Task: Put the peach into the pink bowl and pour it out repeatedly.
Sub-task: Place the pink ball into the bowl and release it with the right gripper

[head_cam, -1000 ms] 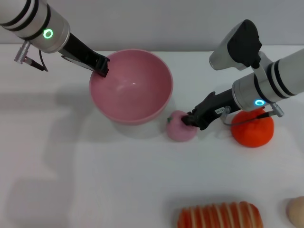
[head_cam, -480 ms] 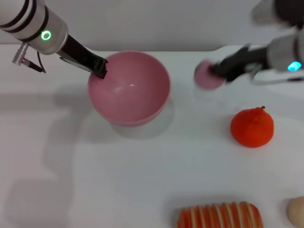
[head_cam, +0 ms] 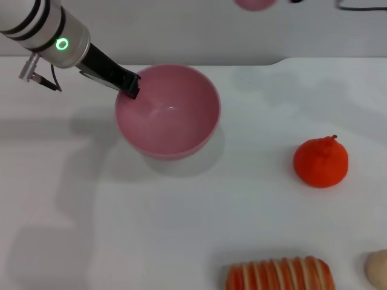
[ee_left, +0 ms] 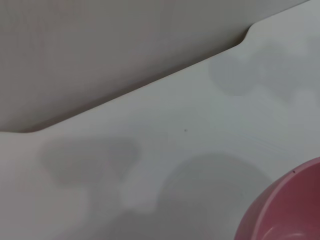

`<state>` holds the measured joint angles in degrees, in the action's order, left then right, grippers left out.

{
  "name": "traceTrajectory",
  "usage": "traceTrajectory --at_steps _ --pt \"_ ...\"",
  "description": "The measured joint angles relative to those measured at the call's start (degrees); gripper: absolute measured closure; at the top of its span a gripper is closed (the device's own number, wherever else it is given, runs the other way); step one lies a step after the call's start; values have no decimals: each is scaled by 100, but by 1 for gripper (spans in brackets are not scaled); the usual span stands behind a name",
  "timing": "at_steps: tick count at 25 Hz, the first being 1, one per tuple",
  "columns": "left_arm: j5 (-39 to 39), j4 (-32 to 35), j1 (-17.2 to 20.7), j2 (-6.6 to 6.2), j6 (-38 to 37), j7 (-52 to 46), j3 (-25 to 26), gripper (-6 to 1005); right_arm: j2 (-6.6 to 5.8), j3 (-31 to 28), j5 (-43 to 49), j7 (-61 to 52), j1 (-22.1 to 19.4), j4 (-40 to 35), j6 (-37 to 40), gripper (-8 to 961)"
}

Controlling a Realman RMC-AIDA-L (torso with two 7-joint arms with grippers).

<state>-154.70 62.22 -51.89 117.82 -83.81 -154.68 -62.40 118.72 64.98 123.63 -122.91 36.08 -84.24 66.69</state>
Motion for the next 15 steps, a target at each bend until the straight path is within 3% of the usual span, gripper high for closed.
traceTrajectory --at_steps 9,15 --pt "8 -12 -49 3 130 8 26 953 -11 797 -284 56 266 282 184 889" --pt "10 -24 -47 3 172 8 42 953 -21 997 -295 115 513 737 213 878"
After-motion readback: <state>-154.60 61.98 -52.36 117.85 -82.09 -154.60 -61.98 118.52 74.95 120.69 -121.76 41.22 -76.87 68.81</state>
